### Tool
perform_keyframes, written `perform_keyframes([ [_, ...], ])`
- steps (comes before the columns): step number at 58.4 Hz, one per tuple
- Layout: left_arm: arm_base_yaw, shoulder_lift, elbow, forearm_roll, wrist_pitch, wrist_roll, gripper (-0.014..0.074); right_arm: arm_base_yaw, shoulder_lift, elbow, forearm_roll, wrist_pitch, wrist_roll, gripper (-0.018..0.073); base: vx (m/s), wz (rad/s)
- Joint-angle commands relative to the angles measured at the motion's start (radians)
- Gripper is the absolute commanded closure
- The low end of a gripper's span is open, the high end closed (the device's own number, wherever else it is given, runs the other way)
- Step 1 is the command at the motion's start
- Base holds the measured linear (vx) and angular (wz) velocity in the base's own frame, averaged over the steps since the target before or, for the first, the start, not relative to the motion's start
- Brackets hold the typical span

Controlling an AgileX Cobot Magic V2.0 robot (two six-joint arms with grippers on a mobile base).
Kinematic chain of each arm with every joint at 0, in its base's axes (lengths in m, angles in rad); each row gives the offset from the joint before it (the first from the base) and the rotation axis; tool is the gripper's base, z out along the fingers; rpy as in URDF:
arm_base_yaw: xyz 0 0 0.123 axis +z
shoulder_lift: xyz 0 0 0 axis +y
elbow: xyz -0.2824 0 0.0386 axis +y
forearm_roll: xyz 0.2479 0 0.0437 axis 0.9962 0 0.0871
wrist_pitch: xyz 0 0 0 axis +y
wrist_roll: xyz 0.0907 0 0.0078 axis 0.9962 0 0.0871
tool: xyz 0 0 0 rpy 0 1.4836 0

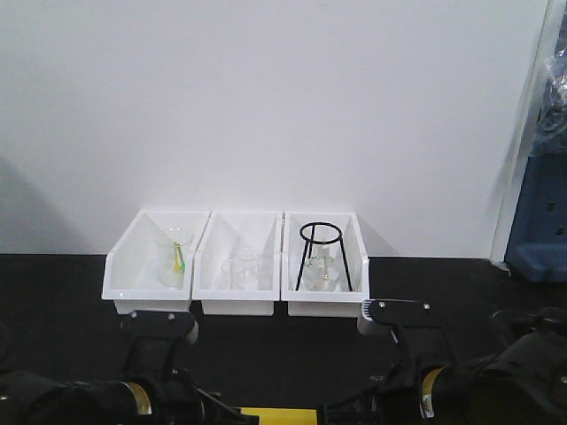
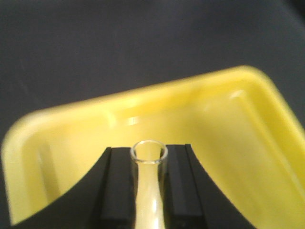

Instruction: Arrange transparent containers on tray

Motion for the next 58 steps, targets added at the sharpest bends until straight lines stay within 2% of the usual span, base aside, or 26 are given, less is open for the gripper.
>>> perform_keyframes([
  [1,-0.006,0.021,-0.034,-0.061,-0.046,-0.005,0.0432,-0.004,0.011,-0.034,-0.009,-0.07,0.004,0.0413,0.0,0.0],
  [16,-0.006,0.1,-0.034,-0.064,-0.05,-0.005,0.0421,-0.004,0.122,-0.034,-0.013,-0.112,0.004,0.0402,0.0,0.0],
  [26,-0.006,0.142,-0.034,-0.063,-0.064,-0.004,0.0372,-0.004,0.177,-0.034,-0.015,-0.129,0.004,0.0368,0.0,0.0],
  [46,-0.003,0.181,-0.034,-0.061,-0.087,-0.005,0.0211,-0.004,0.207,-0.034,-0.019,-0.117,0.004,0.0234,0.0,0.0],
  [58,-0.003,0.179,-0.034,-0.061,-0.095,-0.003,0.0118,-0.004,0.207,-0.034,-0.019,-0.124,0.005,0.0115,0.0,0.0],
])
